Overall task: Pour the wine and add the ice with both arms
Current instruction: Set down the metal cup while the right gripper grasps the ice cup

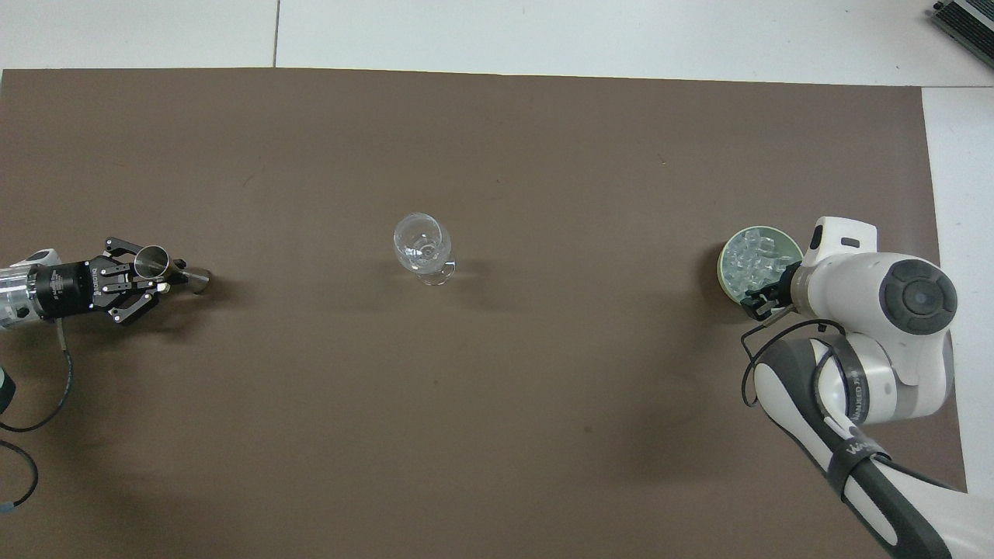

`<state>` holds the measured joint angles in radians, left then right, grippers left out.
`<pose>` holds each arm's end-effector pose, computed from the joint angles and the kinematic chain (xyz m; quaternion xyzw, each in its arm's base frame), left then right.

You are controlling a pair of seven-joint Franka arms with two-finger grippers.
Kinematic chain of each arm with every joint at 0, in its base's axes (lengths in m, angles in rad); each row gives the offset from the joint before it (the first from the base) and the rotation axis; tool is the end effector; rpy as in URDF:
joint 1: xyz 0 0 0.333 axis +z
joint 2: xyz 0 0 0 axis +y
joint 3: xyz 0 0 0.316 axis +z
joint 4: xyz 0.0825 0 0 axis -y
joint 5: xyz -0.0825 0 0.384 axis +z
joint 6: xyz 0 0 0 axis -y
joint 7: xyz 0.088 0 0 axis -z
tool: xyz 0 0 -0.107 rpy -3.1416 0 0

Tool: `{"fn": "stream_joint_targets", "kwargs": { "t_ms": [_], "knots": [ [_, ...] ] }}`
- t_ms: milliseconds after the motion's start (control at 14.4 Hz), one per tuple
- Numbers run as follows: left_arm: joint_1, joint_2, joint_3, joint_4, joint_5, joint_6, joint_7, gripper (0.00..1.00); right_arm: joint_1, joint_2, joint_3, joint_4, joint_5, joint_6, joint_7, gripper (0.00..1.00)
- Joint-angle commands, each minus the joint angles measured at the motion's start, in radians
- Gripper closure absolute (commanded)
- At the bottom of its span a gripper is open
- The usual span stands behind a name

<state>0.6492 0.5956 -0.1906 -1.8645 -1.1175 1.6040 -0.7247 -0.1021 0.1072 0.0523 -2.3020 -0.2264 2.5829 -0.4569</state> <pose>0.5572 0.1772 0.2178 0.4900 0.6028 -0.4184 0.4706 0.5383 -0.0229 0.3176 0.9514 0.2881 0.0674 0.0848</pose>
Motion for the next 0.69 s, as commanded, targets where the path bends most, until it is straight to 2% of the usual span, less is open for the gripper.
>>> {"fn": "stream_joint_targets", "kwargs": {
  "t_ms": [0, 208, 347, 625],
  "knots": [
    [0.012, 0.024, -0.004, 0.024, 0.015, -0.026, 0.004, 1.0, -0.011, -0.02, 0.004, -0.017, -0.022, 0.008, -0.019, 0.94],
    [0.012, 0.024, -0.004, 0.028, 0.022, -0.026, 0.004, 1.0, -0.005, -0.03, 0.006, -0.004, -0.022, 0.002, -0.008, 0.95],
    [0.012, 0.024, -0.004, 0.028, 0.024, -0.021, 0.004, 0.86, -0.005, -0.049, 0.007, -0.001, -0.017, -0.016, -0.006, 0.98],
    [0.012, 0.024, -0.004, 0.028, 0.025, -0.016, 0.004, 0.49, -0.001, -0.092, 0.017, 0.064, -0.005, -0.111, -0.005, 0.99]
  ]
}}
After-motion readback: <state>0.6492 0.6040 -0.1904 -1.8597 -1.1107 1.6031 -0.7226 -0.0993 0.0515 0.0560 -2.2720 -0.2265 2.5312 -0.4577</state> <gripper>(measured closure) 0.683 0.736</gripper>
